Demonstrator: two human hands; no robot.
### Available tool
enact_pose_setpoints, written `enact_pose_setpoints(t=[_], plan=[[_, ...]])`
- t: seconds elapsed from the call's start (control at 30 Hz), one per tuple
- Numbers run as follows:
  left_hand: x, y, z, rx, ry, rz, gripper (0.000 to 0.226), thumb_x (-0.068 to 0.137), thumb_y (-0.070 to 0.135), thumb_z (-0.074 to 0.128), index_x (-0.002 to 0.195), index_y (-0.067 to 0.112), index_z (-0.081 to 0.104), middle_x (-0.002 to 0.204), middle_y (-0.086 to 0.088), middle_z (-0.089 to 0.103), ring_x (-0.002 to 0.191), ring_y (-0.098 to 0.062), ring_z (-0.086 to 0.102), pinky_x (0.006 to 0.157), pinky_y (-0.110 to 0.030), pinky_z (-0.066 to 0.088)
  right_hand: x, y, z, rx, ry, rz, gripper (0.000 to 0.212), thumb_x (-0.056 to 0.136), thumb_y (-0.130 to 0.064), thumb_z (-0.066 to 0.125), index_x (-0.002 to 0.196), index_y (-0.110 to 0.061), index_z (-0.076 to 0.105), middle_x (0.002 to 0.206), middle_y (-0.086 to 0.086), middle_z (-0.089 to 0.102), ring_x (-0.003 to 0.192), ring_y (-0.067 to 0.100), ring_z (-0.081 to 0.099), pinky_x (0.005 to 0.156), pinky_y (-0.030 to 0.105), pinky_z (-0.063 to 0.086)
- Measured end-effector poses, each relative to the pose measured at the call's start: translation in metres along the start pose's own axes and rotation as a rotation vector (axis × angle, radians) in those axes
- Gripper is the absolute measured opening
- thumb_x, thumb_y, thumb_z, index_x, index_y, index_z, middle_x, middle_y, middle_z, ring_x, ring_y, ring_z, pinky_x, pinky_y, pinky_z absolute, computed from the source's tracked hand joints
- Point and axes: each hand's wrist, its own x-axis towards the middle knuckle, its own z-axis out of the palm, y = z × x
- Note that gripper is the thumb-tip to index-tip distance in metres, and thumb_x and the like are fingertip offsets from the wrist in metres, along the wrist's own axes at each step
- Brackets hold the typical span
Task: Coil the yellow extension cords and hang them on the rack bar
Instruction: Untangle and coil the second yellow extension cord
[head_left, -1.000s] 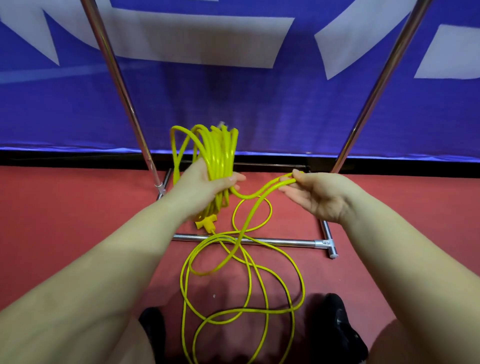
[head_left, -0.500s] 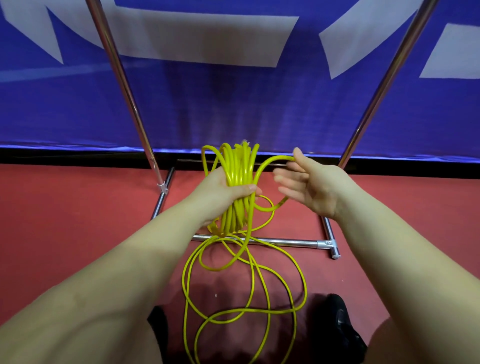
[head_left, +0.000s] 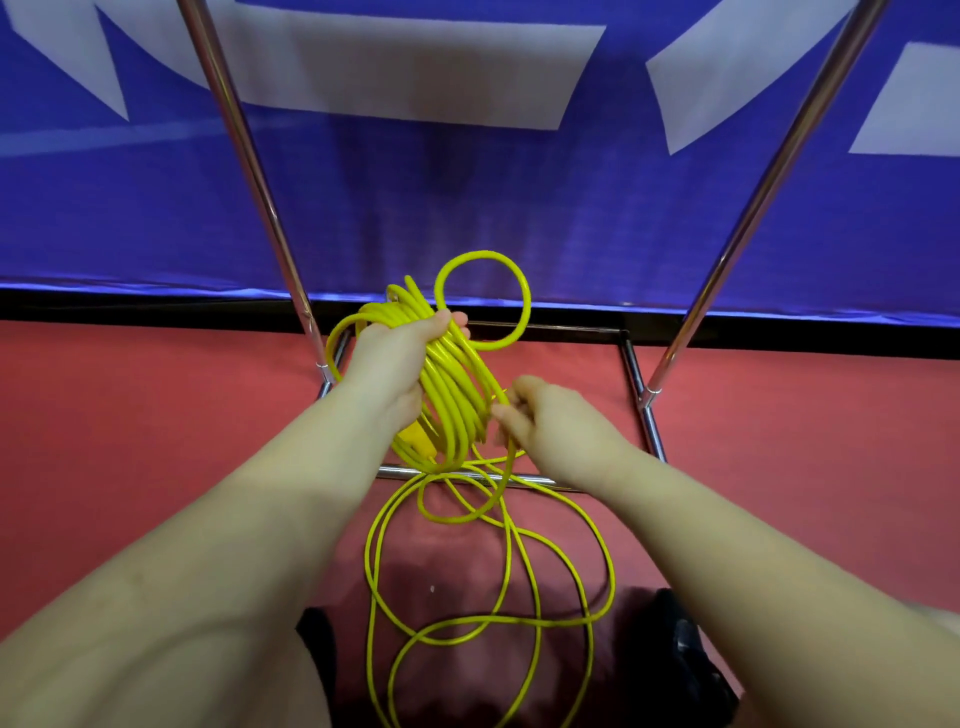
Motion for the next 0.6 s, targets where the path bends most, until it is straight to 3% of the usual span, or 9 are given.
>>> enact_pose_setpoints(t=[0.1, 0.2, 0.27, 0.33, 0.5, 0.6], plan=[[0.005, 0.007, -0.006, -0.003, 0.037, 0.009, 0.017, 0.092, 0.005, 0.054, 0.077, 0.004, 0.063, 0.056, 0.002, 0.068, 0.054, -0.007, 0.066, 0.055, -0.022, 0.054, -0.003, -0.004, -0.001, 0.167, -0.199, 0.034, 0.024, 0.096, -0.031, 0.046, 0.077, -0.016, 0.044, 0.076, 0.007, 0.067, 0.071, 0.023, 0.059, 0.072, 0.034, 0.047], [0.009, 0.012, -0.011, 0.009, 0.058, 0.008, 0.017, 0.092, 0.006, 0.053, 0.078, 0.004, 0.063, 0.056, 0.001, 0.068, 0.052, -0.008, 0.066, 0.053, -0.022, 0.054, -0.010, 0.003, 0.000, -0.061, -0.421, 0.058, 0.014, 0.092, -0.028, 0.055, 0.091, -0.017, 0.048, 0.083, 0.003, 0.064, 0.078, 0.018, 0.053, 0.067, 0.024, 0.042], [0.013, 0.016, -0.016, -0.028, 0.073, -0.003, 0.014, 0.093, 0.006, 0.053, 0.083, 0.003, 0.062, 0.058, 0.000, 0.069, 0.053, -0.008, 0.066, 0.049, -0.021, 0.054, -0.011, 0.007, -0.001, -0.052, -0.427, 0.048, 0.015, 0.091, -0.016, 0.057, 0.095, -0.017, 0.042, 0.075, -0.006, 0.054, 0.079, 0.017, 0.051, 0.058, 0.012, 0.036], [0.017, 0.020, -0.021, -0.072, 0.076, -0.010, 0.011, 0.093, 0.008, 0.052, 0.086, 0.005, 0.060, 0.062, 0.002, 0.070, 0.056, -0.007, 0.066, 0.051, -0.022, 0.054, -0.007, 0.010, -0.006, 0.092, -0.315, 0.068, 0.018, 0.091, -0.006, 0.055, 0.096, -0.015, 0.040, 0.075, -0.003, 0.058, 0.074, 0.017, 0.055, 0.058, 0.011, 0.038], [0.019, 0.023, -0.027, 0.004, 0.043, -0.012, 0.016, 0.096, 0.013, 0.049, 0.082, 0.009, 0.057, 0.064, 0.005, 0.071, 0.060, -0.005, 0.067, 0.064, -0.029, 0.052, 0.000, 0.016, -0.029, 0.521, 0.118, 0.134, 0.020, 0.087, -0.002, 0.061, 0.090, -0.016, 0.047, 0.065, 0.010, 0.059, 0.049, 0.016, 0.059, 0.056, 0.029, 0.051], [0.013, 0.020, -0.024, 0.093, -0.016, -0.001, 0.016, 0.095, 0.012, 0.050, 0.082, 0.008, 0.058, 0.058, 0.004, 0.069, 0.059, -0.007, 0.068, 0.061, -0.029, 0.055, 0.000, 0.013, -0.045, 0.668, 0.302, 0.227, 0.010, 0.088, -0.003, 0.059, 0.084, -0.012, 0.056, 0.068, 0.009, 0.057, 0.043, 0.012, 0.057, 0.046, 0.024, 0.052]])
